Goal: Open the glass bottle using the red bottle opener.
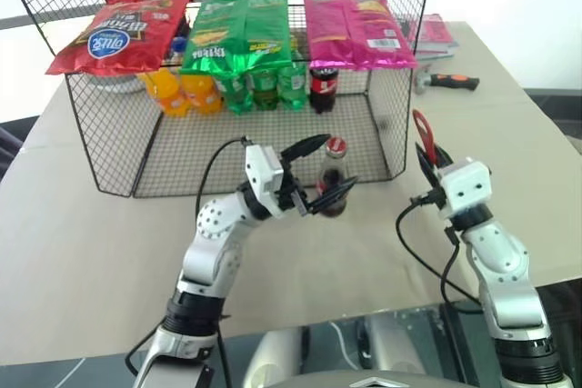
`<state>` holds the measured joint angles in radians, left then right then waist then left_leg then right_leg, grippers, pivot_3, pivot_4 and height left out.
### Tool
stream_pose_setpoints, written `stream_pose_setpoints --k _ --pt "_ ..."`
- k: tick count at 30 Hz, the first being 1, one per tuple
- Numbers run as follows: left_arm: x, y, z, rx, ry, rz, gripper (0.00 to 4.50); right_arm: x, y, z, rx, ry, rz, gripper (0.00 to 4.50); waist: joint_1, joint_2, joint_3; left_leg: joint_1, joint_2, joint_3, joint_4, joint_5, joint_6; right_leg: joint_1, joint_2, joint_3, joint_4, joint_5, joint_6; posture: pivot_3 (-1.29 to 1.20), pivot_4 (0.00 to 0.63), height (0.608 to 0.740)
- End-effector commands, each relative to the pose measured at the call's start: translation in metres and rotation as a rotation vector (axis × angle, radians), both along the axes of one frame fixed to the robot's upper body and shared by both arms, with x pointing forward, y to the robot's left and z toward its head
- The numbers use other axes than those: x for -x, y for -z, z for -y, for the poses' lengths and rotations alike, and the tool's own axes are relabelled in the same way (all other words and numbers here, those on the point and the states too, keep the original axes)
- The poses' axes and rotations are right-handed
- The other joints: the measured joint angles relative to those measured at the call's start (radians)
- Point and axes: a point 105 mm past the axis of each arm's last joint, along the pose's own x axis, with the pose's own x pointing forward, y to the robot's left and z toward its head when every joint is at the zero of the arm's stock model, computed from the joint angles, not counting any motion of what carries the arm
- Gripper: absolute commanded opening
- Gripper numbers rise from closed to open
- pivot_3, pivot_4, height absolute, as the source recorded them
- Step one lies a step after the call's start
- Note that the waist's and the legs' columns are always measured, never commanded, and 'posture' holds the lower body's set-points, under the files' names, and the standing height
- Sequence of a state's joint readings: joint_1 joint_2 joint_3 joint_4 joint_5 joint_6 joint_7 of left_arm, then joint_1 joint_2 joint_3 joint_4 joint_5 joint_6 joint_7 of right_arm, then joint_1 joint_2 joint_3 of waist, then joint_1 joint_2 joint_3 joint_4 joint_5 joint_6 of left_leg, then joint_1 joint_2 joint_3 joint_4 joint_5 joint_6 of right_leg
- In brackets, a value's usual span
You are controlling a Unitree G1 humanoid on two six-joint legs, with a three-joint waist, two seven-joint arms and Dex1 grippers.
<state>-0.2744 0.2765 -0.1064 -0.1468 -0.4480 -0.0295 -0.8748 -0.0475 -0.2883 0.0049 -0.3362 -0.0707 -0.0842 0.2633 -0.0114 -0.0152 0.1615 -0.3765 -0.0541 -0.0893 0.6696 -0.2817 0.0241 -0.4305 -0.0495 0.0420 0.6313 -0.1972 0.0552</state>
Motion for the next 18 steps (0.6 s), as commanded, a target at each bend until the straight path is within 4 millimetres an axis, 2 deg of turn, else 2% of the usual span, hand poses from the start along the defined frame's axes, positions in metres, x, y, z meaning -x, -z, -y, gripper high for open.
stream_pose_setpoints --k 1,2,3,5,6,18 --pt "0.0056 -0.0133 0.0021 0.021 0.016 0.048 4.45 0.0029 -0.0115 -0.0034 -0.002 -0.018 0.056 0.00 0.000 0.000 0.000 0.000 0.000 0.000 0.000 0.000 0.000 0.000 0.000 0.000 0.000 0.000 0.000 0.00 0.150 0.740" --pt "0.0058 -0.0128 0.0022 0.020 0.017 0.046 4.45 0.0028 -0.0115 -0.0037 -0.002 -0.019 0.057 0.00 0.000 0.000 0.000 0.000 0.000 0.000 0.000 0.000 0.000 0.000 0.000 0.000 0.000 0.000 0.000 0.00 0.150 0.740" --pt "0.0057 -0.0125 0.0021 0.019 0.018 0.044 4.22 0.0028 -0.0116 -0.0039 -0.002 -0.020 0.058 0.00 0.000 0.000 0.000 0.000 0.000 0.000 0.000 0.000 0.000 0.000 0.000 0.000 0.000 0.000 0.000 0.00 0.150 0.740" --pt "0.0051 -0.0109 0.0022 0.010 0.018 0.041 3.70 0.0027 -0.0119 -0.0036 -0.001 -0.020 0.060 0.00 0.001 0.000 0.000 0.000 0.000 0.000 0.000 0.000 0.000 0.000 0.000 0.000 0.000 0.000 0.000 0.00 0.150 0.740" --pt "0.0050 -0.0096 0.0027 0.001 0.021 0.040 3.23 0.0026 -0.0119 -0.0033 -0.001 -0.020 0.060 0.00 0.000 0.000 0.000 0.000 0.000 0.000 0.000 0.000 0.000 0.000 0.000 0.000 0.000 0.000 0.000 0.00 0.150 0.740" --pt "0.0029 -0.0094 0.0049 -0.001 0.009 0.045 3.23 0.0013 -0.0130 -0.0035 0.002 -0.021 0.064 0.00 0.000 0.000 0.000 0.000 0.000 0.000 0.000 0.000 0.000 0.000 0.000 0.000 0.000 0.000 0.000 0.00 0.150 0.740"
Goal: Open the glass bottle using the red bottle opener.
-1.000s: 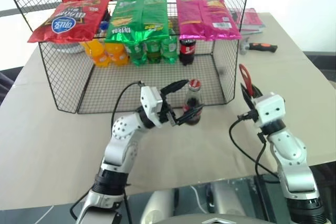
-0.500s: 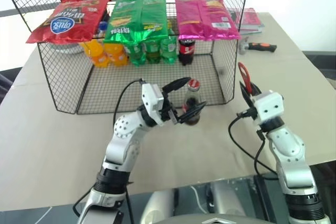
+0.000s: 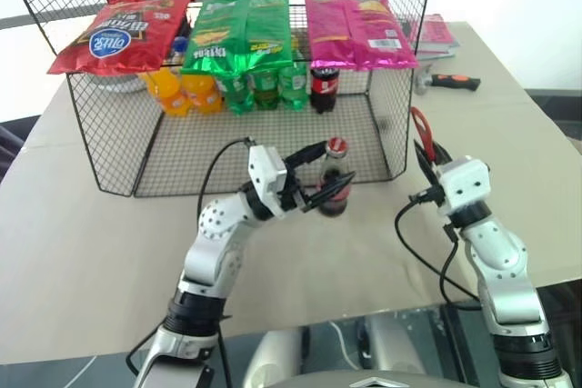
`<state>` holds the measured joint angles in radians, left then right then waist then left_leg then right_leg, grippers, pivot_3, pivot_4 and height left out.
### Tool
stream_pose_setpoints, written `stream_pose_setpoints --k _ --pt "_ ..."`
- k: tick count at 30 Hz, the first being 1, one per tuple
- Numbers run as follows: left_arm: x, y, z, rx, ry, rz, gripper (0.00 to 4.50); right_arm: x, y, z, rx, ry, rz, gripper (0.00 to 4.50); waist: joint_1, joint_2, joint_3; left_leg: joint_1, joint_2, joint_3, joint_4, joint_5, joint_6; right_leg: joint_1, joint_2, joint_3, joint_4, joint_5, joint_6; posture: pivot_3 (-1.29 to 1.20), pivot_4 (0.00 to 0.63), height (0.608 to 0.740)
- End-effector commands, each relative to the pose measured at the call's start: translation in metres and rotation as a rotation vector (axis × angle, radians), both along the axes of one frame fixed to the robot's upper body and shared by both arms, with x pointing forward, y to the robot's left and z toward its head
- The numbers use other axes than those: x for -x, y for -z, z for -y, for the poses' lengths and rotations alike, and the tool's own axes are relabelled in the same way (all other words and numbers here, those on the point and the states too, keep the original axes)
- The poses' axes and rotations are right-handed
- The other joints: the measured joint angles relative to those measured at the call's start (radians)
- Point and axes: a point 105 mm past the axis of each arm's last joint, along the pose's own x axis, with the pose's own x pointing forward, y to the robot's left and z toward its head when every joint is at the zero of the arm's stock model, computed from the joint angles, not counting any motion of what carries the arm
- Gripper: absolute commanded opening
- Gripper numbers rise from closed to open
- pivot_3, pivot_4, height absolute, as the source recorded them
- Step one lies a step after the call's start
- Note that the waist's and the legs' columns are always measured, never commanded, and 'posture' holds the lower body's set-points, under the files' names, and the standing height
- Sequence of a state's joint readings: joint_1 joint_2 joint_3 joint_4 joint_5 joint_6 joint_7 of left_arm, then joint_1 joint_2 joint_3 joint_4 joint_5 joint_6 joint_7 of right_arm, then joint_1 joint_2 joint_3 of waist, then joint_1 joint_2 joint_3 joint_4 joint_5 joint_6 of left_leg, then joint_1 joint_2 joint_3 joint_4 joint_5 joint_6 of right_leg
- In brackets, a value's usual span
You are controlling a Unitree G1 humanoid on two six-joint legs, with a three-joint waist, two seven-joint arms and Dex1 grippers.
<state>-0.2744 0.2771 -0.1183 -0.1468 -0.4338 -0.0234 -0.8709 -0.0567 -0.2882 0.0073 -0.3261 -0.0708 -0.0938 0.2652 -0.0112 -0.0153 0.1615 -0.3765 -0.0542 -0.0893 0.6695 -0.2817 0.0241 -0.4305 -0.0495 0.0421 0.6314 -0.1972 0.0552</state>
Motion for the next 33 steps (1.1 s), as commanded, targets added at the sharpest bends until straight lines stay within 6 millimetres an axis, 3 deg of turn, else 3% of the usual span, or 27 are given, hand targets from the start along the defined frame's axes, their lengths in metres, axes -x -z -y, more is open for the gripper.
stream_pose_setpoints --k 1,16,17,18,21,27,33 --pt "0.002 -0.013 0.002 0.022 0.003 0.054 3.23 0.002 -0.012 -0.002 0.001 -0.015 0.057 0.00 0.000 0.000 0.000 0.000 0.000 0.000 0.000 0.000 0.000 0.000 0.000 0.000 0.000 0.000 0.000 0.00 0.150 0.740" --pt "0.003 -0.013 0.001 0.034 0.002 0.047 3.23 0.001 -0.012 -0.004 0.002 -0.021 0.060 0.00 0.000 0.000 0.000 0.000 0.000 0.000 0.000 0.000 0.000 0.000 0.000 0.000 0.000 0.000 0.000 0.00 0.150 0.740" --pt "0.003 -0.013 0.001 0.036 0.004 0.044 2.68 0.001 -0.011 -0.004 0.002 -0.021 0.060 0.00 0.000 0.000 0.000 0.000 0.000 0.000 0.000 0.000 0.000 0.000 0.000 0.000 0.000 0.000 0.000 0.00 0.150 0.740" --pt "0.003 -0.013 0.001 0.036 0.005 0.043 2.47 0.001 -0.011 -0.004 0.002 -0.021 0.060 0.00 0.000 0.000 0.000 0.000 0.000 0.000 0.000 0.000 0.000 0.000 0.000 0.000 0.000 0.000 0.000 0.00 0.150 0.740" --pt "0.003 -0.011 0.000 0.032 0.000 0.040 1.18 0.001 -0.011 -0.004 0.002 -0.021 0.060 0.00 0.001 0.000 -0.001 0.000 0.000 0.000 0.000 0.000 0.000 0.000 0.000 0.000 0.000 0.000 0.000 0.00 0.150 0.740" --pt "0.002 -0.009 0.000 0.025 -0.003 0.036 1.18 0.002 -0.012 -0.006 0.011 -0.029 0.064 0.00 0.001 0.000 -0.002 0.001 0.000 0.000 0.000 0.000 0.000 0.001 0.000 0.000 0.000 0.000 0.000 0.00 0.150 0.740" --pt "0.001 -0.008 -0.001 0.023 -0.009 0.032 1.18 0.010 -0.012 -0.030 0.168 -0.131 0.124 0.00 0.000 0.000 -0.002 0.001 0.000 0.000 0.000 0.000 0.000 0.001 0.000 0.000 0.000 0.000 0.000 0.00 0.150 0.740"
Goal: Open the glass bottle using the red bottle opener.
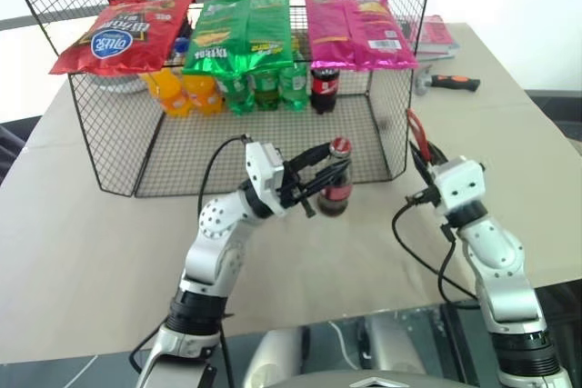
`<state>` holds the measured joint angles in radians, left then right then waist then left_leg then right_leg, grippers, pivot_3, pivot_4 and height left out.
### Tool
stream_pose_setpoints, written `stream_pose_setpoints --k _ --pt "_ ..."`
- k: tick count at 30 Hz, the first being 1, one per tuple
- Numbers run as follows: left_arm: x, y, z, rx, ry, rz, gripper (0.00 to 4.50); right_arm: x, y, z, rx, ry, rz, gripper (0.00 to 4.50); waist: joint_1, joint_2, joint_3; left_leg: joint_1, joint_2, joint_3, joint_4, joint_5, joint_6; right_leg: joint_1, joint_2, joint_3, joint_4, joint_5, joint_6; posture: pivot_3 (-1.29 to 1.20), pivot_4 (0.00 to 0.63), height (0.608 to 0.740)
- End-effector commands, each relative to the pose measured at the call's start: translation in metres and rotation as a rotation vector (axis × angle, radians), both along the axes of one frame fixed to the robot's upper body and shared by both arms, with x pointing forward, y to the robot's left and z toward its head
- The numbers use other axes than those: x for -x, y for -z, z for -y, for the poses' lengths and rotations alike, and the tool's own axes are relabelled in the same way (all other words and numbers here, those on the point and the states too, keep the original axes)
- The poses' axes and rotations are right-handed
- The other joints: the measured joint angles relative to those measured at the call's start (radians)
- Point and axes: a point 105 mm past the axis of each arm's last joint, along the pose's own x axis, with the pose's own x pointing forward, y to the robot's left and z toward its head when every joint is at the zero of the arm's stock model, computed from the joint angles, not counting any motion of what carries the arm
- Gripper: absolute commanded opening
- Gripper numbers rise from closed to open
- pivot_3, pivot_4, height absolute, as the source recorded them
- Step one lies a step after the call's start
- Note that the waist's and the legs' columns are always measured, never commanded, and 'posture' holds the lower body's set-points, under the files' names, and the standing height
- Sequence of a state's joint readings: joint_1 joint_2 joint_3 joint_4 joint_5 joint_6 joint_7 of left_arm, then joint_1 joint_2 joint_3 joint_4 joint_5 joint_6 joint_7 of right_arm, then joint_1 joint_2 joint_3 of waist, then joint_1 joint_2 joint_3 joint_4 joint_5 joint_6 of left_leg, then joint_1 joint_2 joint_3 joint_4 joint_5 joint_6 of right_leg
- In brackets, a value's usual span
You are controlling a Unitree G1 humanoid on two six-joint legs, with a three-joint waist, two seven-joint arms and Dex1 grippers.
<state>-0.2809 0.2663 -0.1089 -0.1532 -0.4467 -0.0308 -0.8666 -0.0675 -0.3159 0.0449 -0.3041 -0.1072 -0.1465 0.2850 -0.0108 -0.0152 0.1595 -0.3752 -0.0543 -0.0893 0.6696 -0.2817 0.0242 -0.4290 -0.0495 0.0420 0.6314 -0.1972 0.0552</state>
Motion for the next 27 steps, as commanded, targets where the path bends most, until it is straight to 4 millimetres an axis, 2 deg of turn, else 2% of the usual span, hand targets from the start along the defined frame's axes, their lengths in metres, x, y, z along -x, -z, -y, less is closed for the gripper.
stream_pose_setpoints --k 1,6,9,16,22,27 --pt "0.001 -0.002 -0.001 -0.005 -0.008 0.013 1.18 0.010 -0.014 -0.024 0.129 -0.103 0.113 0.00 -0.001 0.000 0.000 0.000 0.000 0.000 0.000 0.000 0.000 0.000 0.000 0.000 0.000 0.000 0.000 0.00 0.150 0.740" --pt "0.000 -0.001 -0.001 -0.004 -0.014 0.008 1.18 0.007 -0.016 -0.035 0.230 -0.122 0.163 0.00 0.001 0.000 0.000 0.001 0.000 0.000 0.000 0.000 0.000 0.001 0.000 0.000 0.000 0.000 0.000 0.00 0.150 0.740" --pt "-0.001 -0.002 -0.003 -0.003 -0.020 0.006 1.18 0.003 -0.017 -0.042 0.223 -0.136 0.163 0.00 0.001 0.000 0.000 0.002 0.000 0.000 0.000 0.000 0.000 0.002 0.000 0.000 0.000 0.000 0.000 0.00 0.150 0.740" --pt "0.000 -0.001 -0.004 0.000 -0.017 -0.003 1.18 0.003 -0.011 -0.061 0.237 -0.208 0.153 0.00 0.000 0.000 0.000 0.013 0.001 0.000 -0.001 0.000 0.001 0.014 0.001 -0.001 -0.004 0.000 0.000 0.00 0.150 0.740" --pt "-0.001 0.000 -0.004 0.008 -0.020 -0.017 1.18 0.006 -0.006 -0.073 0.236 -0.246 0.150 0.00 -0.001 0.000 0.000 0.014 0.001 0.000 -0.001 0.000 0.001 0.015 0.001 -0.001 -0.004 0.000 0.000 0.00 0.150 0.740" --pt "-0.002 0.000 -0.002 0.018 -0.019 -0.031 1.18 0.001 0.005 -0.075 0.254 -0.239 0.143 0.00 -0.001 0.000 0.000 0.014 0.002 0.000 -0.001 0.000 0.001 0.015 0.001 0.000 -0.004 0.000 0.000 0.00 0.150 0.740"
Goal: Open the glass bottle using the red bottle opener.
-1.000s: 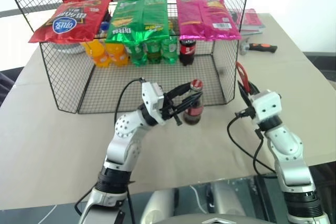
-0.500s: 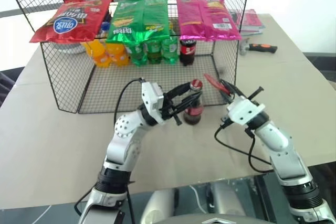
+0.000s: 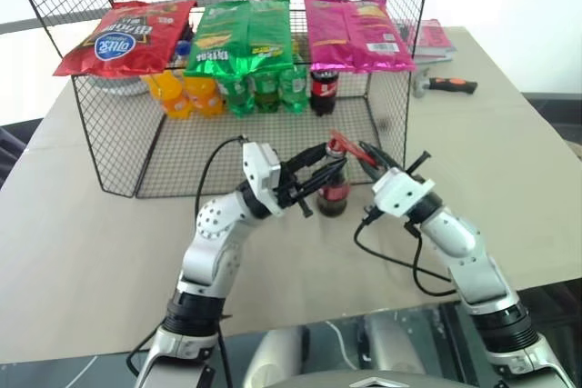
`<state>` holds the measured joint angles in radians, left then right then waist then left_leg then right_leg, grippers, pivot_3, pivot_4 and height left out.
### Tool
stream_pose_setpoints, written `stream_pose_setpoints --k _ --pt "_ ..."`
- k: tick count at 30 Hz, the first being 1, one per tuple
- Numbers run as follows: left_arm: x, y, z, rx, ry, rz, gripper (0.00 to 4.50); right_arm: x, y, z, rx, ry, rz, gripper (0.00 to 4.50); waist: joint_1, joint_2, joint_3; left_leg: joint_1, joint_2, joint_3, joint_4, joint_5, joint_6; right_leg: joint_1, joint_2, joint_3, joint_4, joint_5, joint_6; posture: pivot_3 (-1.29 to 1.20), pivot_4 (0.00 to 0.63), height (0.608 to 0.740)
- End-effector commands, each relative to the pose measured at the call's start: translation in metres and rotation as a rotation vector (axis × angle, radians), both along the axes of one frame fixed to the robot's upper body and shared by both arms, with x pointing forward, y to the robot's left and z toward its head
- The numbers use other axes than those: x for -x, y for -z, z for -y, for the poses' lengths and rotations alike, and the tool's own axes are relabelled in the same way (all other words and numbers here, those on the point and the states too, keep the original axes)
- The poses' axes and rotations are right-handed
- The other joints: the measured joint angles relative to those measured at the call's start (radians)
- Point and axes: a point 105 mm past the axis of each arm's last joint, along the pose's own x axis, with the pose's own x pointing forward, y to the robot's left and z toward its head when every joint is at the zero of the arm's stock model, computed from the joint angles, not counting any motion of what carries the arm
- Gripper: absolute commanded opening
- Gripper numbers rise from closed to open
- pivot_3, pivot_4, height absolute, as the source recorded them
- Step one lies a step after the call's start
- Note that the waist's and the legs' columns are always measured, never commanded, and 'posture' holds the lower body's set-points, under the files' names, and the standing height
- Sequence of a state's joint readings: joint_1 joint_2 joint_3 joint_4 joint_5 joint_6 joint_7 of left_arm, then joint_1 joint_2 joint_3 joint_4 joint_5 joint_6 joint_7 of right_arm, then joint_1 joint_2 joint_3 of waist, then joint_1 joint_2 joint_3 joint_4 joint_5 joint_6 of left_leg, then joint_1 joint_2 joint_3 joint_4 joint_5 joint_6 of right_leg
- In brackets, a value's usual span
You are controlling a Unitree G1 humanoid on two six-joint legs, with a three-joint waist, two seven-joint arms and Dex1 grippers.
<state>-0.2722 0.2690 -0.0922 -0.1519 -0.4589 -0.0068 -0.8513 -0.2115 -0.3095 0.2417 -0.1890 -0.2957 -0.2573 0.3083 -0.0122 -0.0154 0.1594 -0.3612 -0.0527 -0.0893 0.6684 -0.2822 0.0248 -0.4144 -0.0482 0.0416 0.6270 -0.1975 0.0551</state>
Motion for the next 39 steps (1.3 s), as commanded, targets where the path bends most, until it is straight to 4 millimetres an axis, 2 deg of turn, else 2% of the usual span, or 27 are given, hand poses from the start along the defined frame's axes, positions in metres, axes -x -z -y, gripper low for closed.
stream_pose_setpoints --k 1,6,10,14,24,28,33,39 --pt "0.001 -0.003 0.004 0.007 0.007 0.002 1.18 0.002 0.003 -0.009 0.049 -0.036 0.044 0.00 0.000 0.000 0.000 0.000 0.000 0.000 0.000 0.000 0.000 0.000 0.000 0.000 0.000 0.000 0.000 0.00 0.150 0.740" --pt "0.000 -0.003 0.003 0.006 0.008 0.000 1.18 -0.005 0.010 -0.004 0.117 -0.009 0.091 0.00 0.000 0.000 0.000 0.000 0.000 0.000 0.000 0.000 0.000 0.000 0.000 0.000 0.000 0.000 0.000 0.00 0.150 0.740" --pt "0.000 -0.003 0.002 0.005 0.006 -0.003 1.18 -0.009 0.002 0.000 0.168 0.025 0.213 0.00 0.000 0.000 0.000 0.000 0.000 0.000 0.000 0.000 0.000 0.000 0.000 0.000 0.000 0.000 0.000 0.00 0.150 0.740" --pt "0.001 -0.001 0.003 0.003 0.010 -0.008 1.18 -0.005 0.001 -0.006 0.196 0.003 0.311 0.00 0.000 0.000 0.000 0.000 0.000 0.000 0.000 0.000 0.000 0.000 0.000 0.000 0.000 0.000 0.000 0.00 0.150 0.740" --pt "0.000 0.000 0.003 -0.001 0.012 -0.014 1.18 -0.003 0.013 -0.024 0.146 -0.078 0.261 0.00 -0.002 0.000 0.000 0.001 0.000 0.000 0.000 0.000 0.000 0.000 0.000 0.001 0.000 0.000 0.000 0.00 0.150 0.740" --pt "0.000 0.000 0.003 -0.004 0.015 -0.017 1.18 0.001 0.013 -0.030 0.204 -0.124 0.296 0.00 -0.002 0.000 0.000 0.001 0.000 0.000 0.000 0.000 0.000 0.000 0.000 0.001 0.000 0.000 0.000 0.00 0.150 0.740" --pt "0.000 0.001 0.003 -0.007 0.016 -0.020 1.18 0.001 0.005 -0.024 0.315 -0.146 0.380 0.00 -0.002 0.000 0.000 0.001 0.000 0.000 0.000 0.000 0.000 0.000 0.000 0.001 0.000 0.000 0.000 0.00 0.150 0.740" --pt "-0.001 0.002 0.005 -0.006 0.018 -0.023 1.18 -0.009 -0.017 -0.006 0.473 -0.144 0.510 0.00 -0.001 0.000 0.000 0.000 0.000 0.000 0.000 0.000 0.000 0.000 0.000 0.001 -0.001 0.000 0.000 0.00 0.150 0.740"
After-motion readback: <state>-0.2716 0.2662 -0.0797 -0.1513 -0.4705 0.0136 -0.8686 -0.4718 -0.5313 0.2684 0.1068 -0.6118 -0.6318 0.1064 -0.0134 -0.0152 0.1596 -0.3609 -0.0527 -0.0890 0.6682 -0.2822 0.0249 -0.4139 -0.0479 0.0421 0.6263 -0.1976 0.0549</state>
